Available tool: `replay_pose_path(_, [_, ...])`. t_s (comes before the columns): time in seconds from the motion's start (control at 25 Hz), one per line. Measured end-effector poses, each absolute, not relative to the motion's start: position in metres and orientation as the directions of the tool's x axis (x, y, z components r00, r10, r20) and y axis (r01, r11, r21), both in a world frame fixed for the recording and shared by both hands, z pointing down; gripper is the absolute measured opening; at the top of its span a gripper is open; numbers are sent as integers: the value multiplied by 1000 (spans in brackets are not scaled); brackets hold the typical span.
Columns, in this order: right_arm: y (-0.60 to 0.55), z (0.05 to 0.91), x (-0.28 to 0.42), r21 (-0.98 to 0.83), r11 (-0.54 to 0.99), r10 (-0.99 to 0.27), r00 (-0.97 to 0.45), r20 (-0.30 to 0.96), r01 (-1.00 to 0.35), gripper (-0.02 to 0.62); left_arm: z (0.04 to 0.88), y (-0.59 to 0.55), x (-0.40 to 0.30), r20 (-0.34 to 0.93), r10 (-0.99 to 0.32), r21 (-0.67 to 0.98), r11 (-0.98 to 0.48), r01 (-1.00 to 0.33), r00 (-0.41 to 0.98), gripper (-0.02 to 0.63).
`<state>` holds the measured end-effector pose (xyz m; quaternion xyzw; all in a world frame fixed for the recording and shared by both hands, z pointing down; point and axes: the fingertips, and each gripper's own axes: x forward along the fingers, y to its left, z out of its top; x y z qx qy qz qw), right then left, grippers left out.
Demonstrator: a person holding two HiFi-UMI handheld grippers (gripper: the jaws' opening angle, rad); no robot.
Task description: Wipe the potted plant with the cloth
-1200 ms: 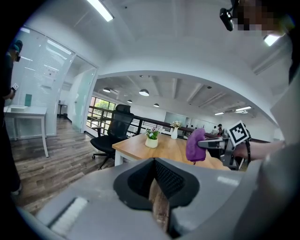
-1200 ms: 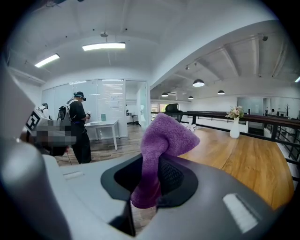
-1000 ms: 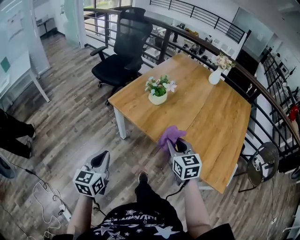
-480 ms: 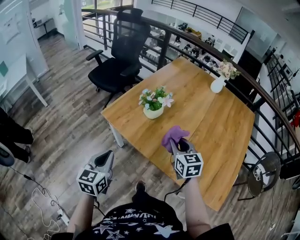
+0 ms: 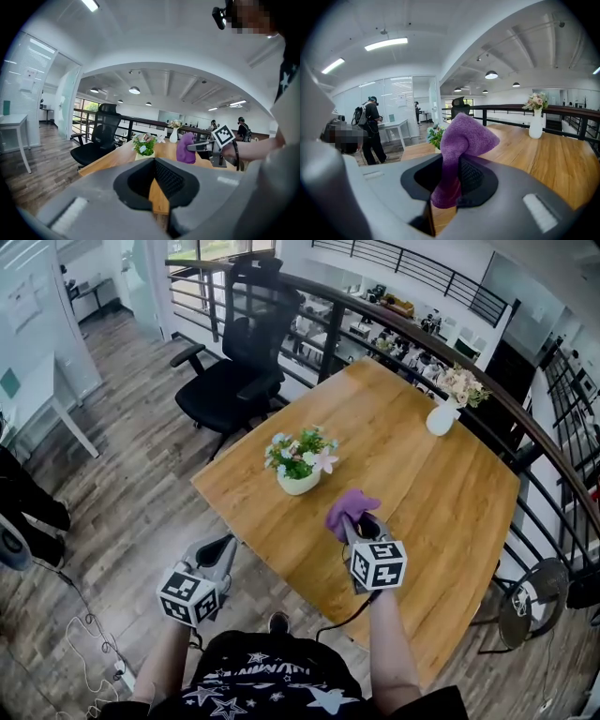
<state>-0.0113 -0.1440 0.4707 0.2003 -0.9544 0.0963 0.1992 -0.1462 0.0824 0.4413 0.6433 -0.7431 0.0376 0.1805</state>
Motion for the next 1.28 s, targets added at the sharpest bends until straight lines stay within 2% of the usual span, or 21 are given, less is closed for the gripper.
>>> replay_pose_path(0.32, [-157,500,-9,-154,885,-327,-823,464,-439,84,452,51,-140,346,-936,154,126,-980,-66,3])
replay_pose_path(0.36, [-158,504,-9,-153,885,-326,-819,472,-441,84,453,46,-138,340,-939,153,103,-983,-45,26])
replay_pose_path(0.4, [-159,508,-9,-152,883,-327,-815,479,-443,84,454,42,-136,333,-943,151,77,-986,-23,105])
replay_pose_path(0.56, [-170,516,-14,-126,876,-354,-799,486,-465,84,465,21,-140,326,-945,98,24,-995,9,275])
replay_pose_path(0.68, [-182,519,-23,-88,879,-370,-788,492,-468,84,480,3,-152,350,-936,99,9,-995,27,333])
replay_pose_path(0.88, [-200,530,-39,-66,878,-375,-768,520,-474,84,506,-28,-171,404,-909,140,-43,-989,97,380])
replay_pose_path(1.28, [-242,565,-80,-9,894,-348,-706,617,-448,84,557,-89,-196,523,-820,166,-169,-971,232,382])
